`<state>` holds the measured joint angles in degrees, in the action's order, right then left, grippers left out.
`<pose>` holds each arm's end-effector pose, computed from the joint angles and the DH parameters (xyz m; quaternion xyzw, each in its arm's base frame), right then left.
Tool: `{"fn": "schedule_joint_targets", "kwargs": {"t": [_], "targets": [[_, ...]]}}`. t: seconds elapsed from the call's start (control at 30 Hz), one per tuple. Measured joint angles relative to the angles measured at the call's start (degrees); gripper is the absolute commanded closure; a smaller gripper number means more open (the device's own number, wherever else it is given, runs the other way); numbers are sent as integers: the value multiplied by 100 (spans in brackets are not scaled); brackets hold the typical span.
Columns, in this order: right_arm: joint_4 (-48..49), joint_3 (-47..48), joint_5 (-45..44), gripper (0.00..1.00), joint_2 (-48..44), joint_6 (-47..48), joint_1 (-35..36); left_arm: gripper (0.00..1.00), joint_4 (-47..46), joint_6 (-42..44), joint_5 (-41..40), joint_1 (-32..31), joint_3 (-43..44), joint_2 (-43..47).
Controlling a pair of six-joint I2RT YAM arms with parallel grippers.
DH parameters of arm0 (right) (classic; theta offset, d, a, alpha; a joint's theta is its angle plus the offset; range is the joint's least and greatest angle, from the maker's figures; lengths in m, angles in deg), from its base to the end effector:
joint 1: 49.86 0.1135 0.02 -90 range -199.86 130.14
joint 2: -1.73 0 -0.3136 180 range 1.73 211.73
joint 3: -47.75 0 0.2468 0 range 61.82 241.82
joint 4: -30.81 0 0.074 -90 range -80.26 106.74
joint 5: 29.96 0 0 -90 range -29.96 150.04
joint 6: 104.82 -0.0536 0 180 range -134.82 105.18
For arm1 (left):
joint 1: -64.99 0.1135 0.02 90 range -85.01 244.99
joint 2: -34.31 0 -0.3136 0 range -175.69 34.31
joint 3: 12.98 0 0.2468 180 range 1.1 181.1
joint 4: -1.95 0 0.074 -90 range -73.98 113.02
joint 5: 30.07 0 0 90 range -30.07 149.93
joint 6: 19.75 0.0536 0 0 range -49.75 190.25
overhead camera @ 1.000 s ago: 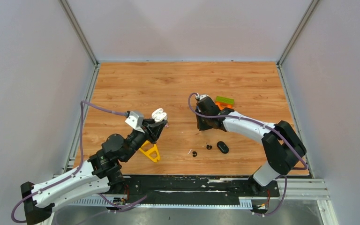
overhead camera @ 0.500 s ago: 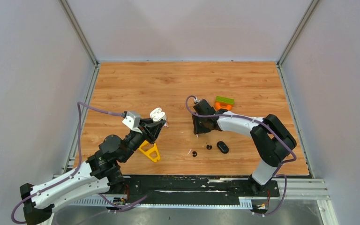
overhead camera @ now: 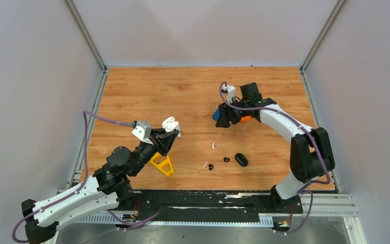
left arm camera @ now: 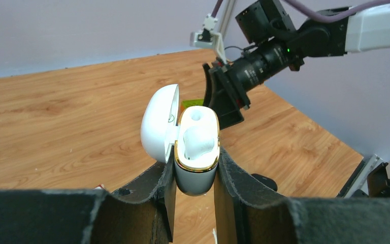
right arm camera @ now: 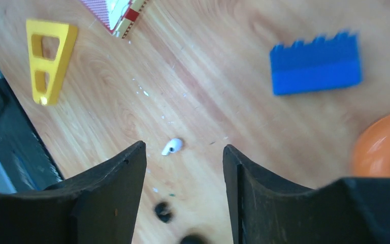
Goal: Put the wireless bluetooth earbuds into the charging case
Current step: Place the earbud at the center of the board, then pick up the earbud from the center of the board.
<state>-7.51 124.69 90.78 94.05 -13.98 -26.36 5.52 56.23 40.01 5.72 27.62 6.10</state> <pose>0.3025 0.1614 0.2646 -0.2739 0.8783 0.3060 0.2450 0.0707 -0.0832 0.3338 0.1253 0.6420 -0.3561 0.6673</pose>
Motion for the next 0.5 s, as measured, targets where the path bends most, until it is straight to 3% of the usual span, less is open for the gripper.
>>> {"fn": "schedule_joint_targets", "kwargs": {"t": [0.1,0.27,0.4,0.5], "targets": [[-485,422,901,42,31,2031,-417,100,0,0,20,0,0,26],[-1460,330,1523,47,66,5510,-317,100,0,-2,37,0,0,28],[-1915,140,1287,48,485,7528,-66,100,2,-2,39,0,0,24],[-1947,28,1082,50,684,8098,151,100,9,-2,37,0,0,24]]}}
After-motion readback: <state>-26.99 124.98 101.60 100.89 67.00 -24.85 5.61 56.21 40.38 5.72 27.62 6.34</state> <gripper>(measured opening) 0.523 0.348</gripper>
